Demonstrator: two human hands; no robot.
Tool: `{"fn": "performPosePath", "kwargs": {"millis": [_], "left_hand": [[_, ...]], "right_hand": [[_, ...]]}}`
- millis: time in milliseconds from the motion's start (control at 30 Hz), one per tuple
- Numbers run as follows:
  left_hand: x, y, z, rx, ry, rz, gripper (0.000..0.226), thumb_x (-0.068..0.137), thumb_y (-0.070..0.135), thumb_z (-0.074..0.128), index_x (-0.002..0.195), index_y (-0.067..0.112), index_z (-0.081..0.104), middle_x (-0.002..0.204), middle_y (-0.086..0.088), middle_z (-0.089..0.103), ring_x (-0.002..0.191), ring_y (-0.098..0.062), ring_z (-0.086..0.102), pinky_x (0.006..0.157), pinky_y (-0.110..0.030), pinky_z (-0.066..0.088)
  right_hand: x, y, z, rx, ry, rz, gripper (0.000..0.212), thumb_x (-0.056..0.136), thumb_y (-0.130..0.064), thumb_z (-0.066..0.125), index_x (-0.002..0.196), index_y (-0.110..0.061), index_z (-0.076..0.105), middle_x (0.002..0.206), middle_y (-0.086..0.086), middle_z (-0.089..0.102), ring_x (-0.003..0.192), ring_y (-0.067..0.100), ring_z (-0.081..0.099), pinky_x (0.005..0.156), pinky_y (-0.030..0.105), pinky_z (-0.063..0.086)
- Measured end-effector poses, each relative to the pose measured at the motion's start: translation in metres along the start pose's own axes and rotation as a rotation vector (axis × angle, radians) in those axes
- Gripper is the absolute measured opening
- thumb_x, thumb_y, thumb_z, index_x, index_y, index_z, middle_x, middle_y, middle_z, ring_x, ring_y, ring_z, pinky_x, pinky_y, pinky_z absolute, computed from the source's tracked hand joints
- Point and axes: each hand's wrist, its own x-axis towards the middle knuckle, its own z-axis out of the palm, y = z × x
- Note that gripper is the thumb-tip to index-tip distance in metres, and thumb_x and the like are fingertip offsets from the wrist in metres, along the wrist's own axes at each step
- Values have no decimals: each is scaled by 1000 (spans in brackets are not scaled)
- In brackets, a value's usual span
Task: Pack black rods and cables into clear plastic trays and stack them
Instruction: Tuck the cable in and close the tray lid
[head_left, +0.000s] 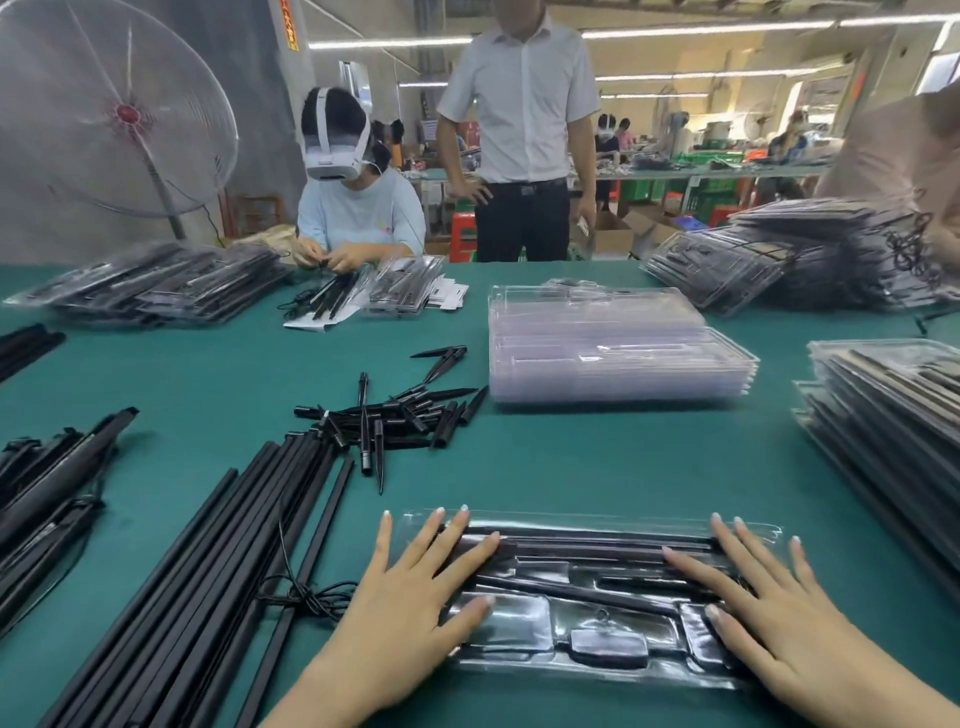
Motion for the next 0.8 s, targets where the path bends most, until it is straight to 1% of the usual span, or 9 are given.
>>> {"fn": "performPosePath", "kwargs": {"millis": [100, 167, 267, 400, 500, 633, 667, 733, 800], "left_hand": [[2, 7, -2, 76, 4, -2, 65, 81, 67, -10, 144, 52, -13, 156, 14, -22, 143, -14, -27, 107, -52, -29], [7, 16, -4, 73, 11, -14, 74, 79, 58, -8, 149, 40, 7, 160, 4, -7, 146, -17, -16, 108, -53, -29], [29, 37, -12, 82, 62, 102, 58, 88, 49, 5, 139, 28, 25, 156, 1, 9, 146, -15, -9, 110, -49, -27], [61, 81, -8, 14, 42, 336, 54, 98, 58, 18, 147, 49, -1, 160, 14, -8, 146, -11, -17, 111, -52, -24], [67, 96, 6, -64, -17, 364, 51, 97, 60, 18, 139, 58, -10, 157, 21, -12, 144, -7, -20, 109, -54, -26], [67, 92, 11, -93, -31, 350, 50, 98, 57, 20, 139, 62, -9, 156, 23, -12, 144, -5, -20, 110, -53, -24], [67, 93, 10, -102, -32, 350, 50, 99, 55, 21, 139, 62, -7, 156, 24, -12, 143, -4, -20, 110, -52, -25], [66, 94, 9, -119, -34, 348, 49, 99, 53, 23, 139, 64, -4, 156, 26, -11, 143, -3, -22, 110, -50, -26], [65, 94, 9, -120, -40, 345, 49, 99, 52, 23, 138, 66, -3, 155, 26, -12, 142, -2, -24, 110, -51, -25]], "right_hand": [[-1, 1, 1, 35, 13, -21, 73, 58, -78, -33, 129, -64, -29, 144, -8, -44, 131, 9, -45, 112, 38, -26], [1, 2, 4, 48, 34, -30, 62, 67, -72, -23, 129, -65, -27, 146, -8, -42, 131, 7, -44, 113, 38, -24], [1, 3, 7, 38, 82, -36, 54, 77, -68, -15, 128, -65, -29, 146, -8, -42, 132, 7, -43, 114, 38, -23], [1, 6, 13, 43, 130, -52, 51, 97, -55, 10, 129, -65, -28, 146, -4, -43, 132, 9, -44, 112, 38, -25], [1, 9, 14, 69, 142, -70, 51, 97, -57, 11, 129, -66, -28, 145, -5, -43, 131, 6, -44, 112, 36, -25], [5, 12, 11, 156, 82, -116, 52, 91, -63, 7, 134, -62, -22, 143, -8, -44, 132, 1, -41, 112, 31, -24], [6, 16, 6, 258, 38, -143, 55, 89, -63, 9, 136, -59, -20, 147, -9, -39, 134, -1, -37, 112, 26, -23], [3, 31, -16, 627, -13, -116, 57, 90, -56, 25, 140, -57, -3, 156, -18, -6, 141, -9, -12, 111, 10, -8], [-4, 49, -28, 796, 67, -75, 53, 90, -47, 40, 139, -54, 21, 150, -25, 22, 140, -9, 13, 107, 2, 5]]}}
